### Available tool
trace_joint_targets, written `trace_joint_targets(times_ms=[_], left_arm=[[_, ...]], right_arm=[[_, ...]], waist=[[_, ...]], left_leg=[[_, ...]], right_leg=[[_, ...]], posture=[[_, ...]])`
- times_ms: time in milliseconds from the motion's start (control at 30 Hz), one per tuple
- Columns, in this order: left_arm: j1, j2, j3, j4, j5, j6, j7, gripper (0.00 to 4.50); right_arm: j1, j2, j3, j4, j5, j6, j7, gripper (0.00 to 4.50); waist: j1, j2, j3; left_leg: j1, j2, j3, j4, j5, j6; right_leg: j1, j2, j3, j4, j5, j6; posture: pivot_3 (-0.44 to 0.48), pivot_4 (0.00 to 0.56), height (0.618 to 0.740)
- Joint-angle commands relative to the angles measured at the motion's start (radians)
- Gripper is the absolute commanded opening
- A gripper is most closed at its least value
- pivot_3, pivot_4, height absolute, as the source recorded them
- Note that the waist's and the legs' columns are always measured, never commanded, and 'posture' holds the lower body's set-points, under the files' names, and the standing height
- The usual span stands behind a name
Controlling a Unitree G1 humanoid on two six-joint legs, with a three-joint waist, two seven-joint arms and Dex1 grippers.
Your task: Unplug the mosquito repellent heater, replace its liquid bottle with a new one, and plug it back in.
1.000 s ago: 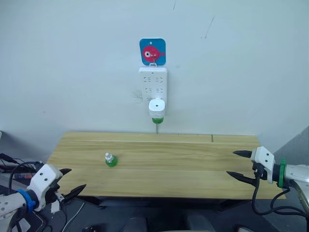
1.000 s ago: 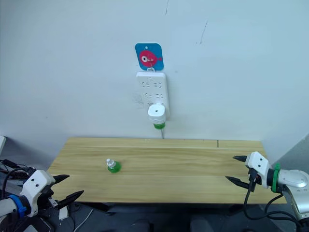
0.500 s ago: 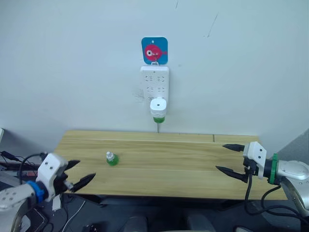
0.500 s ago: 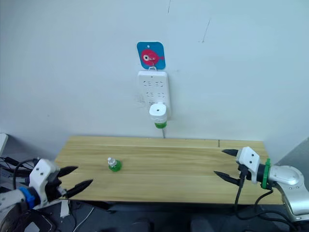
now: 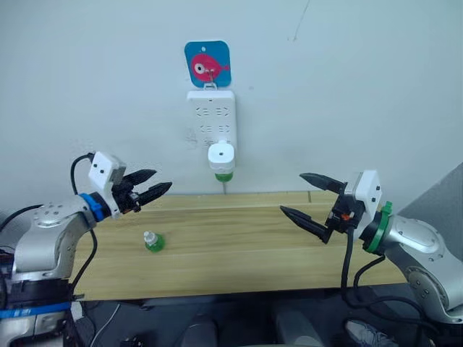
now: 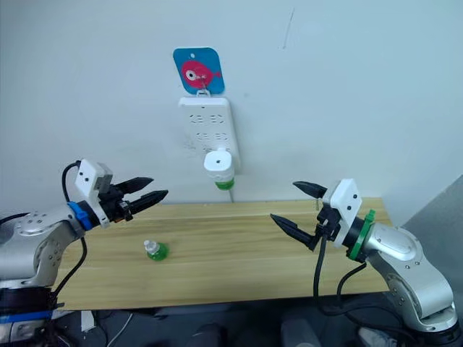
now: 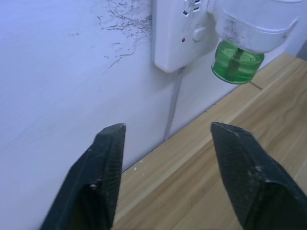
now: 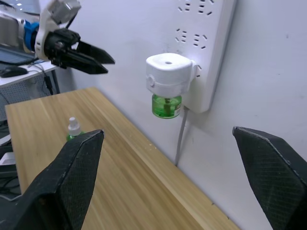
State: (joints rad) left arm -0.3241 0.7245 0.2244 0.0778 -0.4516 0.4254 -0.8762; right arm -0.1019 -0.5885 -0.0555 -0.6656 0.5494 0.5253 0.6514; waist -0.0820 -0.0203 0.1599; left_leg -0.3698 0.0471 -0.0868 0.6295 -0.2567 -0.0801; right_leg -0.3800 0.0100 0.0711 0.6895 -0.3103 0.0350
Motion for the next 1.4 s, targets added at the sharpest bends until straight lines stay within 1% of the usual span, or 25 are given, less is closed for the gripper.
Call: trace_joint_targets(times_ms=[33, 233, 567, 833, 1033, 1133, 1400], left_arm=[[-0.089, -0.018, -0.014, 0.041, 0.024, -0.048, 0.015, 3.01], [-0.176, -0.056, -0.048, 0.109, 0.043, -0.092, -0.006, 3.01], [-0.335, -0.117, -0.09, 0.321, 0.097, -0.202, -0.042, 3.01], [-0.438, -0.149, -0.118, 0.446, 0.12, -0.244, -0.11, 3.01], [-0.481, -0.16, -0.136, 0.492, 0.134, -0.262, -0.176, 3.01], [-0.501, -0.164, -0.145, 0.503, 0.141, -0.268, -0.201, 3.01], [-0.528, -0.17, -0.151, 0.501, 0.142, -0.266, -0.237, 3.01]], right_arm=[[-0.026, 0.001, -0.014, -0.058, 0.038, 0.028, -0.027, 4.5], [-0.051, 0.007, -0.011, -0.08, 0.056, 0.058, -0.059, 4.5], [-0.098, 0.014, -0.003, -0.114, 0.091, 0.109, -0.106, 4.5], [-0.103, 0.019, 0.001, -0.136, 0.109, 0.128, -0.137, 4.5], [-0.103, 0.018, 0.002, -0.146, 0.117, 0.136, -0.152, 4.5], [-0.102, 0.018, 0.003, -0.149, 0.121, 0.137, -0.157, 4.5], [-0.104, 0.019, 0.008, -0.152, 0.132, 0.144, -0.166, 4.5]], waist=[[-0.001, -0.001, 0.003], [-0.009, -0.001, 0.008], [-0.016, -0.002, 0.025], [-0.025, -0.001, 0.028], [-0.025, -0.001, 0.03], [-0.033, -0.001, 0.032], [-0.044, -0.002, 0.038]], left_leg=[[-0.001, 0.0, 0.0, 0.0, 0.0, 0.0], [-0.007, 0.0, 0.0, 0.0, 0.0, 0.0], [-0.009, 0.0, -0.001, 0.002, 0.0, 0.0], [-0.01, -0.001, -0.004, 0.002, 0.0, 0.0], [-0.014, -0.002, -0.008, 0.008, 0.0, 0.0], [-0.014, -0.002, -0.008, 0.01, 0.0, 0.0], [-0.014, -0.001, -0.009, 0.01, 0.0, 0.0]], right_leg=[[-0.001, 0.0, 0.0, 0.0, 0.0, 0.0], [-0.007, 0.0, 0.0, 0.001, 0.0, 0.0], [-0.008, 0.0, -0.001, 0.003, 0.0, 0.0], [-0.009, 0.0, -0.003, 0.003, 0.0, 0.0], [-0.009, 0.0, -0.006, 0.006, 0.0, 0.001], [-0.009, 0.0, -0.006, 0.007, 0.001, 0.001], [-0.009, 0.001, -0.006, 0.007, 0.001, 0.001]], posture=[[-0.139, 0.163, 0.725], [-0.15, 0.176, 0.725], [-0.184, 0.187, 0.725], [-0.204, 0.187, 0.725], [-0.21, 0.188, 0.725], [-0.211, 0.188, 0.725], [-0.213, 0.191, 0.725]])
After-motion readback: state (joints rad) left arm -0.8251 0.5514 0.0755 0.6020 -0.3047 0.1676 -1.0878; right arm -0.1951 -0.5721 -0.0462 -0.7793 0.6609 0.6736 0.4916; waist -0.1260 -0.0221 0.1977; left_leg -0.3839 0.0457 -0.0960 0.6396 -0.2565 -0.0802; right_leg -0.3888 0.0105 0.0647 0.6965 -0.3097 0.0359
